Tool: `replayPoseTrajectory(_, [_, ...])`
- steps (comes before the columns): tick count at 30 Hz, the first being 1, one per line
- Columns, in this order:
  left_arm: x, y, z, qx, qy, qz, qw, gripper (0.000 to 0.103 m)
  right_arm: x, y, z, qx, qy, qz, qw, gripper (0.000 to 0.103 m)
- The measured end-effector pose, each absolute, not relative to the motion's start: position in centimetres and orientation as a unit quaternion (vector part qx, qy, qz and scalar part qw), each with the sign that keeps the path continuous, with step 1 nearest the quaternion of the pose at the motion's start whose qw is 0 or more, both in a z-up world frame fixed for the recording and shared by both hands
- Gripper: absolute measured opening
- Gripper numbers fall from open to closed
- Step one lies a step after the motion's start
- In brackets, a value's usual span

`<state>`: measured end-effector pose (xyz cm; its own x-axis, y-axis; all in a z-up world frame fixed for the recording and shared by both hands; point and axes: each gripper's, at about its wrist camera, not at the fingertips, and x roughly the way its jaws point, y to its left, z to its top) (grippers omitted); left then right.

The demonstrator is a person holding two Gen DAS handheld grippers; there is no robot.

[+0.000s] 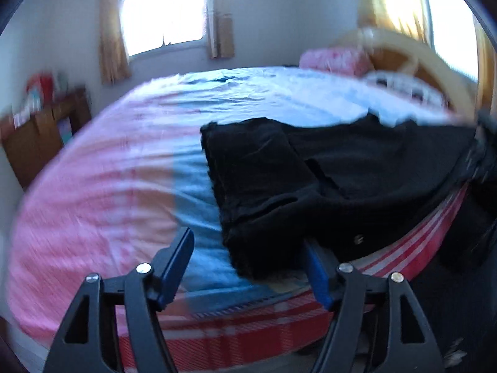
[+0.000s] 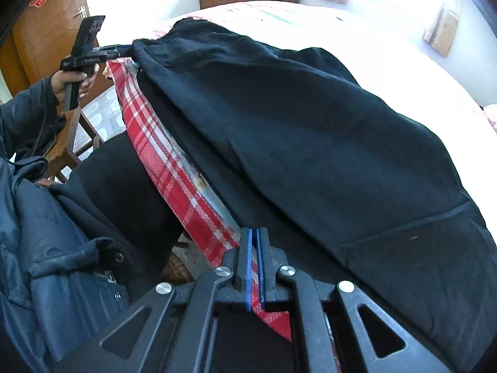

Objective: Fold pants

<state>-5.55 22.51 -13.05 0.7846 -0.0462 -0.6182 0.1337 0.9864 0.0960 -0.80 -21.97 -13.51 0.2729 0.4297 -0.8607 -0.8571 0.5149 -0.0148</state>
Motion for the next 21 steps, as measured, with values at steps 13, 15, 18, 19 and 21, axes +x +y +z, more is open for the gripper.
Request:
replayPoseTrajectory(13, [-5.7,28.1,-12.4,-0.060,0.346,-0.097,0.931,0.103,0.1,-22.6,-12.8,-0.243,0.415,0.375,0.793,0.005])
replayPoseTrajectory(15, [-5.7,29.2,-13.5,-0.073,0.366,-0.065,0.926,0.103,0.3,-22.6,-12.6,-0.238,0.417,0.379,0.791,0.005])
replayPoseTrajectory(18, [-6.6,30.6,-14.3,-0.067,0.381,-0.012,0.922,0.103,-0.1,-21.9,-12.5,-0.248,0.408,0.385,0.790,0.005])
replayPoseTrajectory(19, [-7.4,31.2,-14.1,-0.071,0.370,0.002,0.926,0.103,-0.2,-21.5,-12.5,-0.258,0.400,0.383,0.791,0.005])
replayPoseTrajectory(21, [-8.5,32.2,-13.5,-0.097,0.350,0.022,0.931,0.103,-0.4,-20.8,-12.7,-0.273,0.395,0.389,0.786,0.005])
